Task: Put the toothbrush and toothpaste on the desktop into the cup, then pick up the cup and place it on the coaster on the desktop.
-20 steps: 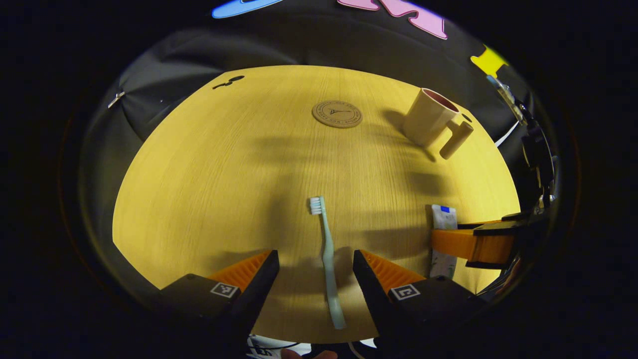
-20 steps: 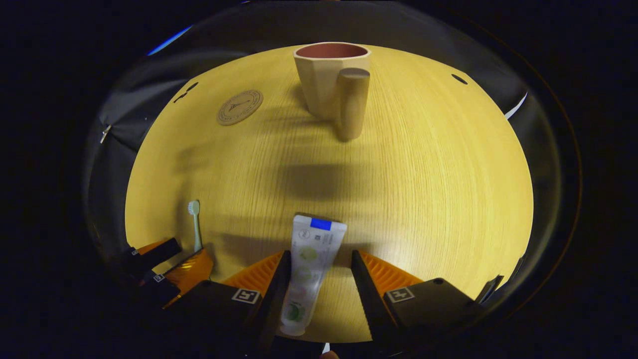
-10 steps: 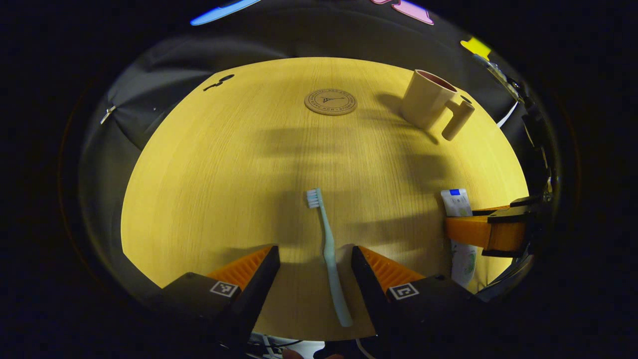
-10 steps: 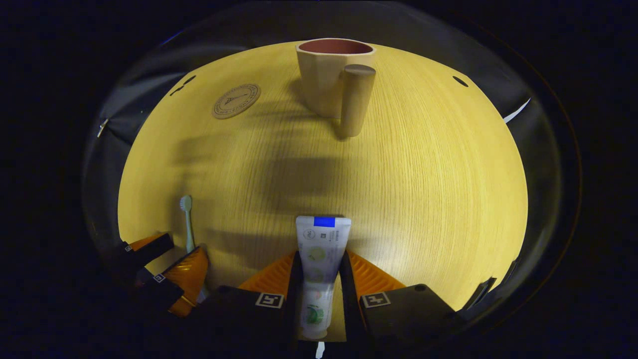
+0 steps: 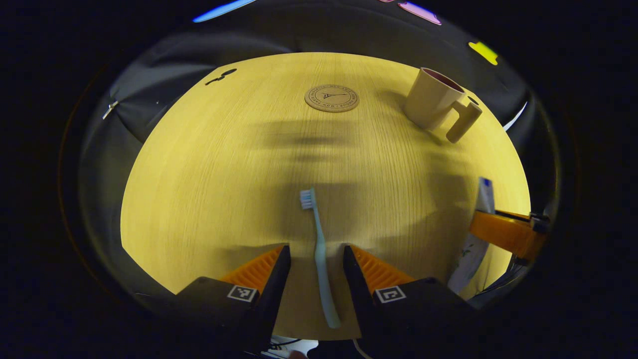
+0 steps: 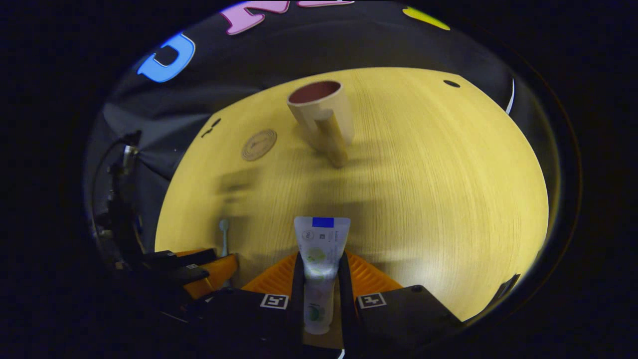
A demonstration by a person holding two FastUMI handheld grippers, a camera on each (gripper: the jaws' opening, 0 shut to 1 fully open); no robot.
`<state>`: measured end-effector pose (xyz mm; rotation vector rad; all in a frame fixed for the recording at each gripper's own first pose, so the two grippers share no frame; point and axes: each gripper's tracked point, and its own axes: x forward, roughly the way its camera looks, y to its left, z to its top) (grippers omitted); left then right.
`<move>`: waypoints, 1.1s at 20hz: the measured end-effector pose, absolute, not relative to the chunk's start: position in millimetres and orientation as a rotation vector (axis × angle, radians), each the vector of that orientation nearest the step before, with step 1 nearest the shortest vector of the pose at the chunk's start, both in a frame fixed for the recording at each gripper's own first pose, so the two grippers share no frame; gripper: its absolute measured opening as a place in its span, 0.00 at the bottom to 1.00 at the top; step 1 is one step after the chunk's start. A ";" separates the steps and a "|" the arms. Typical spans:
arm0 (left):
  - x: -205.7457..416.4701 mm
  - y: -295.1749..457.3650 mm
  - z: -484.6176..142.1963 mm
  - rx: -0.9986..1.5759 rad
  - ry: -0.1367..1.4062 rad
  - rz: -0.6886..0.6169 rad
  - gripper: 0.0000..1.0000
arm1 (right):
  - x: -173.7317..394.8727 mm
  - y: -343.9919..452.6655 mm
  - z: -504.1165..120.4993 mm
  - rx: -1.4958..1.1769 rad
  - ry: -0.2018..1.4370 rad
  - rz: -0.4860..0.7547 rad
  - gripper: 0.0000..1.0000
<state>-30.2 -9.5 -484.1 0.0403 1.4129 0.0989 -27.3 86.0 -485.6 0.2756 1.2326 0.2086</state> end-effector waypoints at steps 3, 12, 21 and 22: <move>-28.1 -18.2 -487.7 0.054 1.410 0.096 0.42 | -11.1 81.3 -460.3 0.292 1.138 0.236 0.35; -22.3 -27.6 -480.9 0.105 1.332 0.073 0.06 | 1.6 66.0 -426.0 0.346 0.980 0.262 0.35; -1.8 -39.8 -432.3 0.014 1.079 0.046 0.06 | -5.7 79.8 -409.2 0.287 0.862 0.319 0.23; 0.4 -41.6 -427.0 0.008 1.054 0.037 0.06 | -8.4 80.0 -412.4 0.269 0.867 0.325 0.23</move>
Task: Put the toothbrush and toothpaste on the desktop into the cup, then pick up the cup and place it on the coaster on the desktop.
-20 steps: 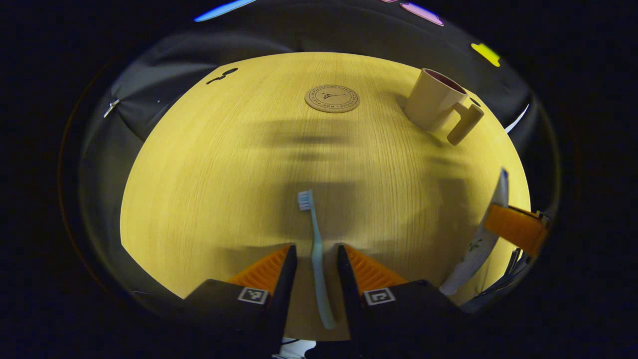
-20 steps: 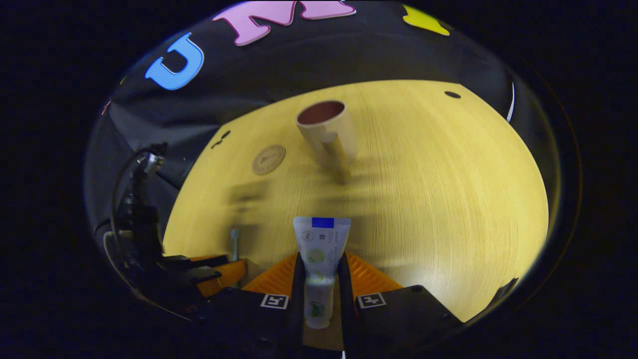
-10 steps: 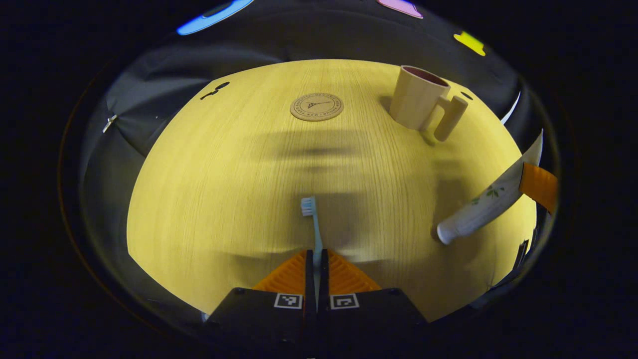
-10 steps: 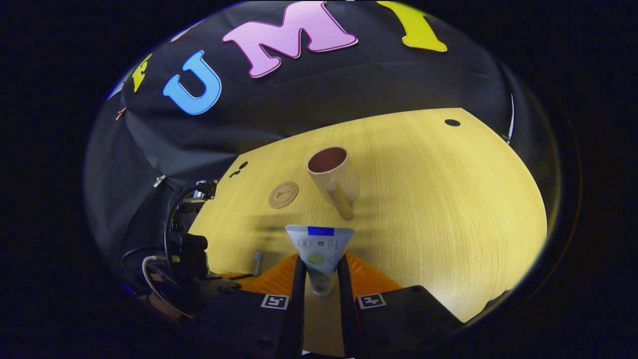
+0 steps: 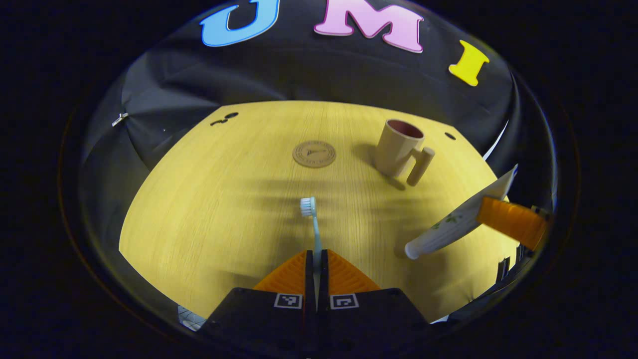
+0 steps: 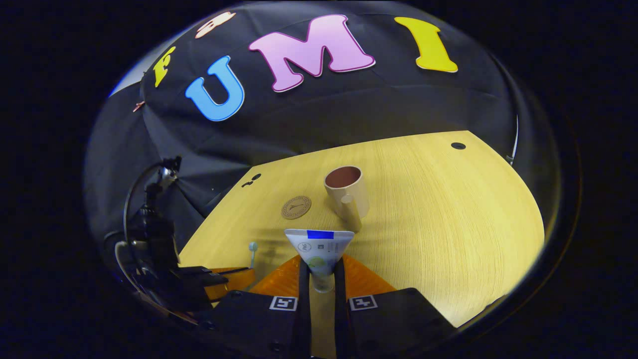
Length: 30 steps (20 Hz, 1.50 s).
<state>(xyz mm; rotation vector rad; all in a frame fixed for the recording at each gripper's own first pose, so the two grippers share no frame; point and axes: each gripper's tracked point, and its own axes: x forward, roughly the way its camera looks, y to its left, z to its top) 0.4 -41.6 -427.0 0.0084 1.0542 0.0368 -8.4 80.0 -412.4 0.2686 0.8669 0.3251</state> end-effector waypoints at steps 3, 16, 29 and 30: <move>3.7 -49.6 -408.1 -0.006 0.973 0.012 0.06 | -12.4 80.8 -407.0 0.257 0.846 0.343 0.23; 71.3 -80.5 -235.9 -0.126 0.499 -0.065 0.06 | 57.2 67.5 -268.0 0.239 0.581 0.358 0.22; 78.6 -73.5 -210.4 -0.159 0.435 -0.014 0.06 | 187.5 66.3 -318.7 0.152 0.549 0.358 0.22; 80.9 -72.4 -210.8 -0.162 0.435 -0.012 0.06 | 192.5 69.2 -329.8 0.148 0.566 0.361 0.22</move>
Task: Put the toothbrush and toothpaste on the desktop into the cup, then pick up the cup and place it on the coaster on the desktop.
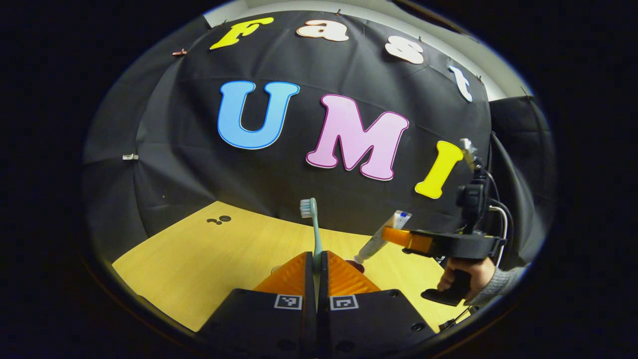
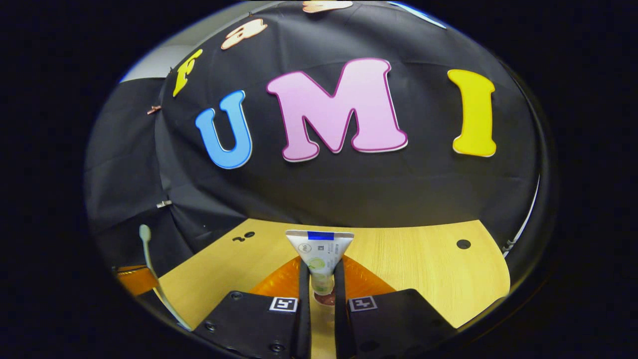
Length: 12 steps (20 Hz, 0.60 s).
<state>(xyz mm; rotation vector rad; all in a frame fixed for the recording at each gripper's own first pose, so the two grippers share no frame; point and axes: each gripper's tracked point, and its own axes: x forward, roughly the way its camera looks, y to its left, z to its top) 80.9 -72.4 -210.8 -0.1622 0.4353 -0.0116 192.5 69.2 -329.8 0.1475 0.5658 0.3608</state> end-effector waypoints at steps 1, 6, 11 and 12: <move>81.8 -71.5 -212.0 -0.163 0.436 -0.005 0.06 | 196.5 71.3 -341.1 0.145 0.586 0.365 0.23; 96.2 -70.4 -216.4 -0.181 0.432 0.017 0.06 | 202.6 79.1 -401.1 0.123 0.717 0.381 0.22; 104.7 -73.6 -226.3 -0.184 0.442 0.028 0.06 | 203.0 85.8 -437.1 0.076 0.749 0.418 0.23; 106.1 -74.7 -226.8 -0.184 0.443 0.029 0.06 | 202.3 86.3 -444.8 0.070 0.763 0.418 0.23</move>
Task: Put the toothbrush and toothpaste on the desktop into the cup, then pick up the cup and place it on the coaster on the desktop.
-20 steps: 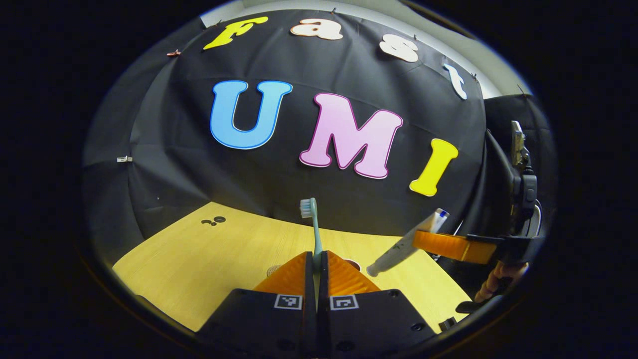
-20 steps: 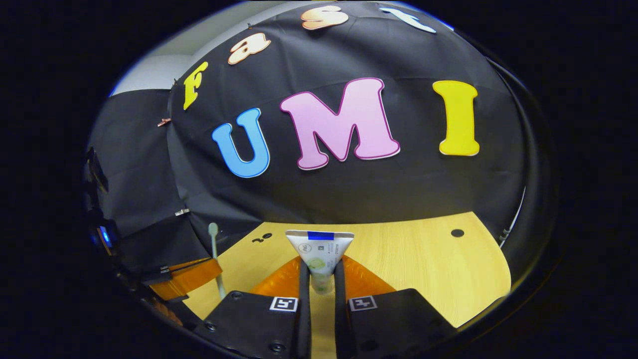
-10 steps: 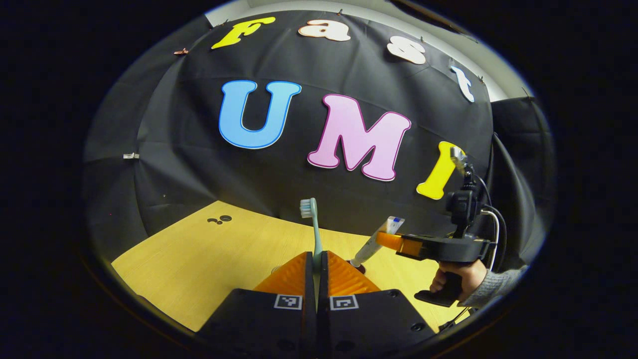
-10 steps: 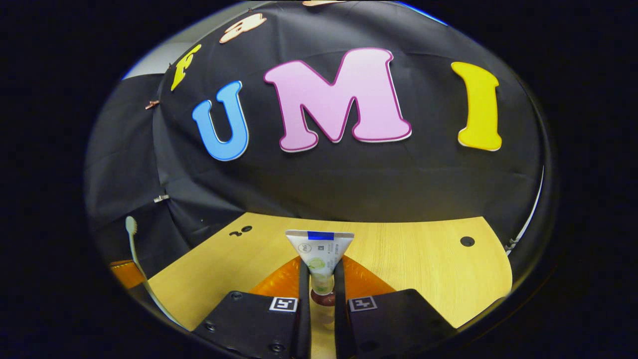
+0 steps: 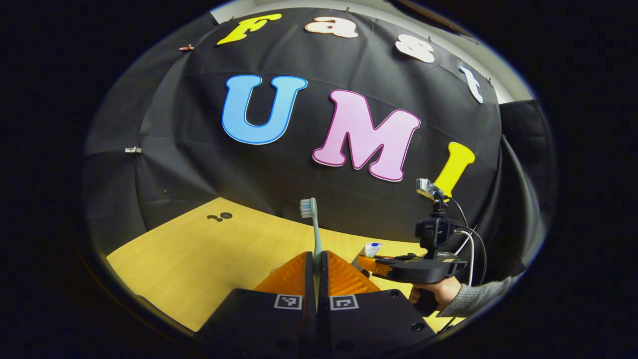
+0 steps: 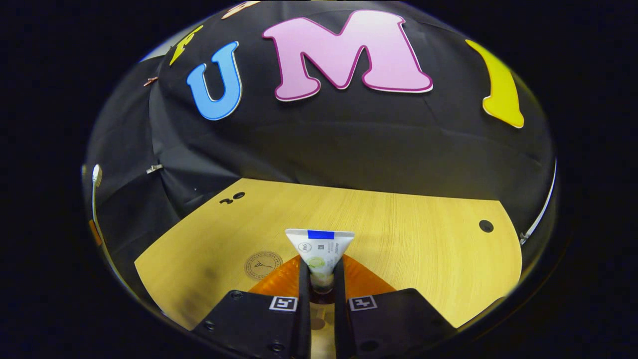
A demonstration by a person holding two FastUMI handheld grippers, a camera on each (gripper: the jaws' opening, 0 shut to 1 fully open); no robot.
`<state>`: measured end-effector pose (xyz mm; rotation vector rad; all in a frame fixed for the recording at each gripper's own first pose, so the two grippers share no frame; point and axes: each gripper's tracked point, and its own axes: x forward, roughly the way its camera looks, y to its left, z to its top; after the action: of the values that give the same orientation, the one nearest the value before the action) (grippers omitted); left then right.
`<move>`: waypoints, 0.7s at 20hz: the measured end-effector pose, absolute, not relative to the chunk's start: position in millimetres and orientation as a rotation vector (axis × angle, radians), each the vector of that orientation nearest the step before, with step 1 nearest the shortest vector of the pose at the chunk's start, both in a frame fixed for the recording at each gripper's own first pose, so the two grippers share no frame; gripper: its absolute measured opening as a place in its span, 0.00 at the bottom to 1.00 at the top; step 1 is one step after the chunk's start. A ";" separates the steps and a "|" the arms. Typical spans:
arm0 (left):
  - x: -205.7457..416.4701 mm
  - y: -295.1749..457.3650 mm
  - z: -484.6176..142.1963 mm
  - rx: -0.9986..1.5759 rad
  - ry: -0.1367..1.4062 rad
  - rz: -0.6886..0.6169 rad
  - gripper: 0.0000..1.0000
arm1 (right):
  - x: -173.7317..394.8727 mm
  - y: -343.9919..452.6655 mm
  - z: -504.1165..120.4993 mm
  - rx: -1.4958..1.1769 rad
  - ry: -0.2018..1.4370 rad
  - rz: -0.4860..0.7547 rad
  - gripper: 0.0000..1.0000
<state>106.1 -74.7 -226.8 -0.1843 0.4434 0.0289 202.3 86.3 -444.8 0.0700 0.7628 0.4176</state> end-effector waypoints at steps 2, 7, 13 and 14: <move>107.6 -77.3 -229.3 -0.184 0.448 0.030 0.06 | 202.6 83.9 -461.2 0.054 0.793 0.396 0.23; 111.3 -83.3 -231.9 -0.181 0.449 0.026 0.06 | 198.8 86.0 -466.0 0.064 0.780 0.423 0.41; 132.6 -101.9 -231.8 -0.196 0.439 0.004 0.06 | 200.6 83.1 -446.8 0.134 0.767 0.417 0.55; 137.1 -105.0 -230.9 -0.196 0.434 -0.001 0.06 | 203.2 80.2 -442.3 0.145 0.756 0.408 0.56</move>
<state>137.1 -105.0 -230.9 -0.1962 0.4345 -0.0007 203.2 80.2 -442.3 0.1448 0.7561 0.4081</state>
